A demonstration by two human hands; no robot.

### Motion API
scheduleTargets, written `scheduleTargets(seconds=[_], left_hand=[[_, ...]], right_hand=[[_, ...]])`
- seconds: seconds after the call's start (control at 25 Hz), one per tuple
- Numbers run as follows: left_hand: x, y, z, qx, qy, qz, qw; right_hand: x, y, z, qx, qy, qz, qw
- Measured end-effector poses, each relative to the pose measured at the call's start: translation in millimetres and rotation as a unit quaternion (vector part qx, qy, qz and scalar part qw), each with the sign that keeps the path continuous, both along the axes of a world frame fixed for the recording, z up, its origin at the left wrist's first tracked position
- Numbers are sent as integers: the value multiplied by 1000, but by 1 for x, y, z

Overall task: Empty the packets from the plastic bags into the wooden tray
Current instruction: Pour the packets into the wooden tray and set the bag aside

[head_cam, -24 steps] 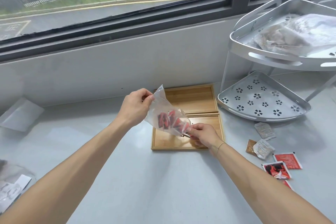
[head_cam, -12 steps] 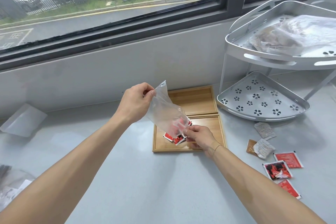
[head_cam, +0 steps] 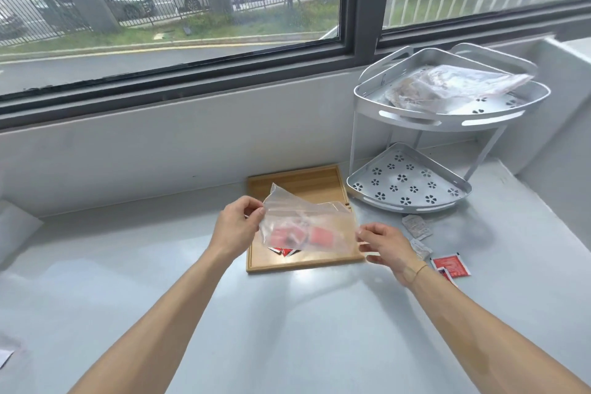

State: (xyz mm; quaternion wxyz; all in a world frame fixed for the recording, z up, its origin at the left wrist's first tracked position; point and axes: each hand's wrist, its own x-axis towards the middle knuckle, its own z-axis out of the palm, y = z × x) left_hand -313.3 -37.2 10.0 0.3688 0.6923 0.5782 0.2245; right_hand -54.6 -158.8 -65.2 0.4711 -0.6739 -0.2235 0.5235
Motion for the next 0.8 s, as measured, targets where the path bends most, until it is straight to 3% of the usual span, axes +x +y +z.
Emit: scheduleTargets(seconds=[0.24, 0.44, 0.8], left_hand=[[67, -44, -35, -49, -42, -75, 995], [155, -93, -57, -72, -24, -170, 982], [323, -195, -85, -61, 45, -322, 944]], right_hand=[[53, -96, 22, -2, -70, -61, 996], [98, -195, 32, -39, -102, -120, 987], [169, -347, -2, -121, -112, -241, 956]])
